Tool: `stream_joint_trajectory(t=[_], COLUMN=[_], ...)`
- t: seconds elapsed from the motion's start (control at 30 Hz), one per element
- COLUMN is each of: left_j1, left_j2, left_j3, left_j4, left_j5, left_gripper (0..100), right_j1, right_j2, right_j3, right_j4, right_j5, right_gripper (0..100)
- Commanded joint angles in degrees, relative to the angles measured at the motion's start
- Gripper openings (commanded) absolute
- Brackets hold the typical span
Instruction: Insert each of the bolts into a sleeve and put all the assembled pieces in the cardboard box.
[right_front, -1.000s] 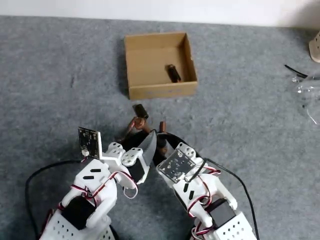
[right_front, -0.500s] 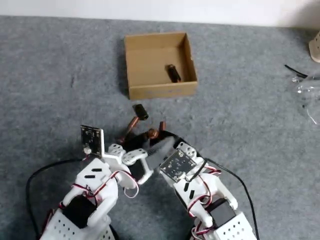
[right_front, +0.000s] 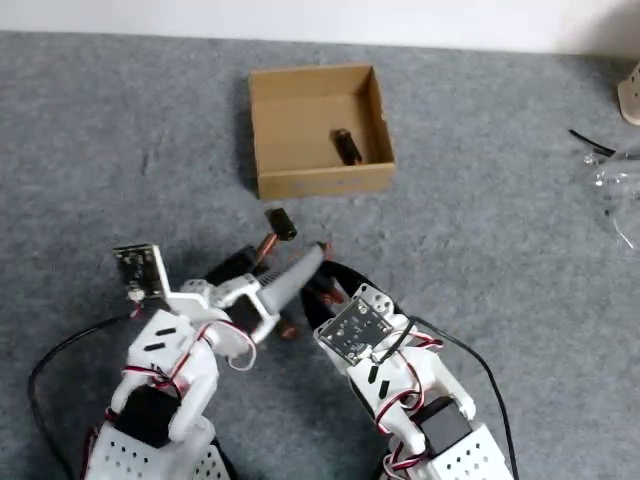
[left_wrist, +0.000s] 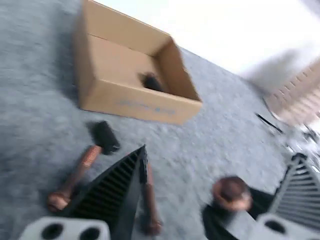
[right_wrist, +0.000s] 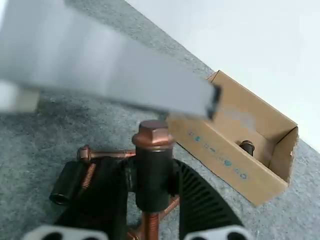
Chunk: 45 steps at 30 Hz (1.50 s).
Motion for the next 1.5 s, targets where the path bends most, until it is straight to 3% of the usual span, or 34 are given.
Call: stream_joint_trajectory(t=[0.0, 0.27, 0.5, 0.6, 0.83, 1.0, 1.2, 1.33, 1.47], left_j1=[-6.02, -17.80, -20.44, -20.44, -20.62, -20.53, -20.62, -20.26, -20.44], left_j2=[-0.66, -0.57, -0.31, -0.22, -0.31, -0.48, -0.22, -0.22, -0.22], left_j3=[-3.30, -2.95, -3.21, -2.95, -2.95, -0.31, 5.32, 6.73, 7.25], left_j4=[-2.20, -2.81, 1.58, 1.67, 1.41, 0.18, -7.91, -8.35, -8.44], left_j5=[0.35, 0.09, -1.14, -5.19, -22.59, -29.54, -30.15, -39.30, -39.91], left_gripper=[39, 39, 39, 32, 1, 0, 1, 1, 1], right_j1=[0.84, 0.92, 2.77, 3.03, 4.09, 5.93, 6.37, 11.12, 12.44], right_j2=[-0.92, -0.92, -0.92, -0.92, -0.92, -0.92, -0.92, -0.92, -0.92], right_j3=[1.98, 2.07, 2.24, 2.24, 2.42, 2.42, 5.41, 6.81, 6.81], right_j4=[-2.86, -2.86, -3.03, -3.03, -2.95, -2.95, -6.90, -8.48, -8.57], right_j5=[0.44, 0.44, 0.18, 0.09, -1.14, -5.10, -5.10, -5.10, -5.10], right_gripper=[0.5, 0.5, 0.5, 0.5, 0.5, 0.5, 0.5, 0.5, 0.5])
